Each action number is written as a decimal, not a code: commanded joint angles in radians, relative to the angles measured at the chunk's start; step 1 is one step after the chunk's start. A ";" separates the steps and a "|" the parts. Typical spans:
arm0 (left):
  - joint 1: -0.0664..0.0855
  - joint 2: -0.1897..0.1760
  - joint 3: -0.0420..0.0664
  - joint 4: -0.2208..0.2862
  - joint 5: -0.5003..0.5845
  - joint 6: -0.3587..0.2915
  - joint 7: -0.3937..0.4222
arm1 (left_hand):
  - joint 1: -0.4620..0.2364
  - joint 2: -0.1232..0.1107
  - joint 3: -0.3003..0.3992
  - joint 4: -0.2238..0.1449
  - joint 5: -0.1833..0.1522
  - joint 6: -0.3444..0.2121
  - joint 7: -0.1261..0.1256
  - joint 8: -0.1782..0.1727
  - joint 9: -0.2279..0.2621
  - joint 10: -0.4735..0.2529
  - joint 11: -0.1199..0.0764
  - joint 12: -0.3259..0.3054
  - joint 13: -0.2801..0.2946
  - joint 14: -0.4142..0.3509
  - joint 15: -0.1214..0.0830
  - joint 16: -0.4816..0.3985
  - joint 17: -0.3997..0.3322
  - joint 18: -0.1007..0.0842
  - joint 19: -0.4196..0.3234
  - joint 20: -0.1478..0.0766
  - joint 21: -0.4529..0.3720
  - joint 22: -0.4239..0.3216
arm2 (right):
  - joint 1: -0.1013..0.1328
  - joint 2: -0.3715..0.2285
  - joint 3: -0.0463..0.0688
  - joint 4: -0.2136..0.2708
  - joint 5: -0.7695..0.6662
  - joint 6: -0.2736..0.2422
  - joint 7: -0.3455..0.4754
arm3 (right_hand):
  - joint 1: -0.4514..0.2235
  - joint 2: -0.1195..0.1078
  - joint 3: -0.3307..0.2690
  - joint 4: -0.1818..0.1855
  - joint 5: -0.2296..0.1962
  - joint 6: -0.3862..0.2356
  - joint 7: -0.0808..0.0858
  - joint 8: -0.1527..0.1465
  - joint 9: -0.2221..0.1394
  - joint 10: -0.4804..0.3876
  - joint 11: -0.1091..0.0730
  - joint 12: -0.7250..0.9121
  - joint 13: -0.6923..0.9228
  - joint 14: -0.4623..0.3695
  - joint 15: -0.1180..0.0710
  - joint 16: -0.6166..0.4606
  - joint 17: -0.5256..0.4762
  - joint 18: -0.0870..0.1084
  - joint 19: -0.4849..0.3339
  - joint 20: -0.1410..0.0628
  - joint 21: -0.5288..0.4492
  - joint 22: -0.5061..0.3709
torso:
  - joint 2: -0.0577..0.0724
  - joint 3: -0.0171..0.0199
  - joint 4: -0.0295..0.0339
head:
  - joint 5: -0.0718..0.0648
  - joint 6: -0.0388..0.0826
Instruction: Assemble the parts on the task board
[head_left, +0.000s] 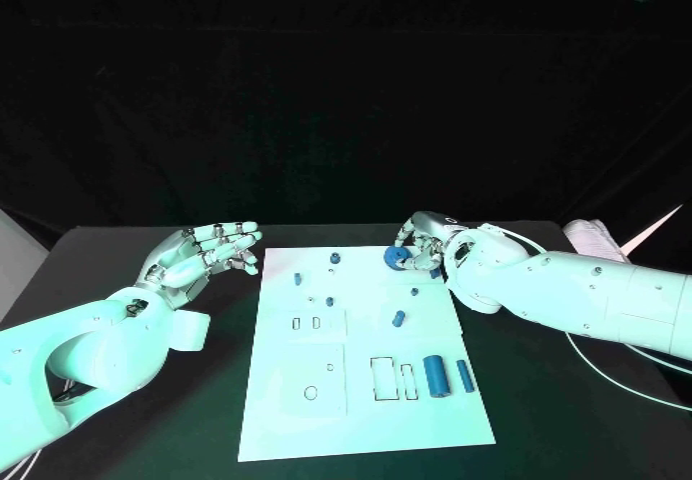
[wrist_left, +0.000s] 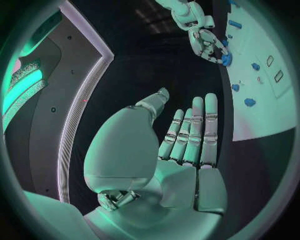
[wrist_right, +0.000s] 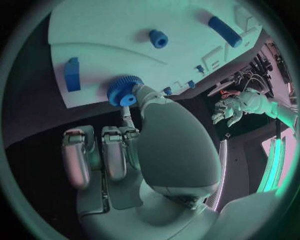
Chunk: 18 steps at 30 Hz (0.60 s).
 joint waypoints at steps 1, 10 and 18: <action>0.001 0.002 0.001 0.001 -0.004 0.018 0.005 | -0.002 0.008 0.000 -0.005 0.001 0.001 0.017 0.001 0.001 -0.010 0.000 0.003 -0.001 -0.004 -0.002 0.005 -0.002 0.014 -0.007 -0.002 0.005 0.001 | 0.004 0.002 0.001 0.031 -0.091 -0.088 0.023 | -0.006 0.001 0.010 0.000 0.003 0.016 -0.005 0.005 0.002 0.104 -0.006 0.004 0.263 0.104 -0.009 0.006 0.263 -0.011 0.103 -0.009 0.005 0.263 | 0.000 0.0003 0.0004 | 0.003 0.001; 0.001 0.009 0.001 0.001 -0.004 0.021 0.004 | -0.002 0.008 0.000 -0.005 0.001 0.001 0.017 0.001 0.001 -0.010 0.000 0.003 -0.001 -0.004 -0.002 0.005 -0.002 0.014 -0.007 -0.002 0.005 0.001 | 0.010 0.055 0.002 0.087 -0.133 -0.106 0.027 | -0.012 -0.002 0.018 0.001 0.002 0.020 -0.007 0.004 0.001 0.104 -0.007 0.004 0.263 0.104 -0.010 0.006 0.263 -0.011 0.103 -0.009 0.005 0.263 | 0.001 -0.0006 0.0034 | 0.005 0.003; 0.001 0.016 0.001 -0.001 -0.004 0.023 0.003 | -0.002 0.008 0.000 -0.005 0.001 0.001 0.017 0.001 0.001 -0.010 0.000 0.003 -0.001 -0.004 -0.002 0.005 -0.002 0.014 -0.007 -0.002 0.005 0.001 | 0.000 0.118 0.000 0.072 -0.146 -0.099 0.018 | -0.015 -0.005 0.023 0.001 0.001 0.019 -0.006 0.002 0.000 0.104 -0.007 0.004 0.263 0.104 -0.010 0.006 0.263 -0.011 0.103 -0.010 0.005 0.263 | 0.003 -0.0018 0.0025 | 0.008 0.003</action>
